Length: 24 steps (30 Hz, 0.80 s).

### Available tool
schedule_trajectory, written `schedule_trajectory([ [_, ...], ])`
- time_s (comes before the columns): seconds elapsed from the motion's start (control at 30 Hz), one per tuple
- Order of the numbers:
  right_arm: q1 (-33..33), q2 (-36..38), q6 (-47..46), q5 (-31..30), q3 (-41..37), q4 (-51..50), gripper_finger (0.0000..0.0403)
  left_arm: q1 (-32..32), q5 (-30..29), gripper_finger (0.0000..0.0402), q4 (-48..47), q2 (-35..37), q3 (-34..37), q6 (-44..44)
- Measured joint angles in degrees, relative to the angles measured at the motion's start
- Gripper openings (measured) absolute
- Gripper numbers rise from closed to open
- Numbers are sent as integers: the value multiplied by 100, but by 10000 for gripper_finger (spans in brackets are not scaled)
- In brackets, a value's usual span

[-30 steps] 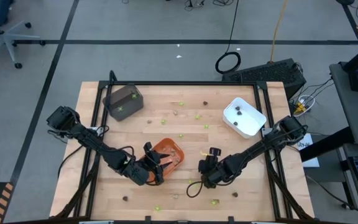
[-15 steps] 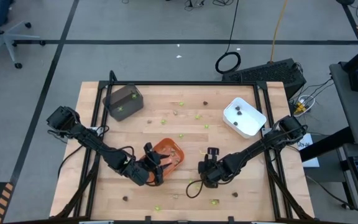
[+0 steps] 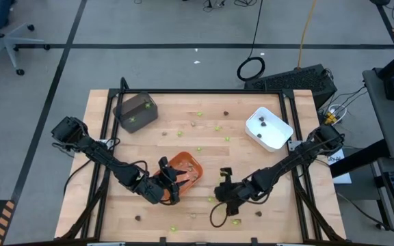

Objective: Sort Halloween decoration
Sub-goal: Put the green spider toy into the black bin

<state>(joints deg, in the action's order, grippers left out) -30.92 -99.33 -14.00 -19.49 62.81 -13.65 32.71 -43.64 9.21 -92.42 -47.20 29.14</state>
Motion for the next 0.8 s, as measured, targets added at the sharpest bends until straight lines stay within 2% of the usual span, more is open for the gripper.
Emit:
schedule_trajectory([
  [0.2, 25, -81, -782, -391, 2, -941, 2, 42, 0, 151, 131, 0, 0, -115],
  [0.27, 66, -173, -894, -463, 2, -1184, 14, 44, 0, 151, 259, 0, 0, -224],
  [0.6, 294, -572, -748, -438, 0, -1278, 167, 54, 15, 151, 485, 0, 0, -307],
  [0.7, 348, -573, -728, -438, 0, -1275, 191, 70, 17, 151, 485, 0, 0, -307],
  [0.8, 460, -570, -666, -211, -14, -1232, 194, 70, 20, 151, 485, 0, 0, -308],
])
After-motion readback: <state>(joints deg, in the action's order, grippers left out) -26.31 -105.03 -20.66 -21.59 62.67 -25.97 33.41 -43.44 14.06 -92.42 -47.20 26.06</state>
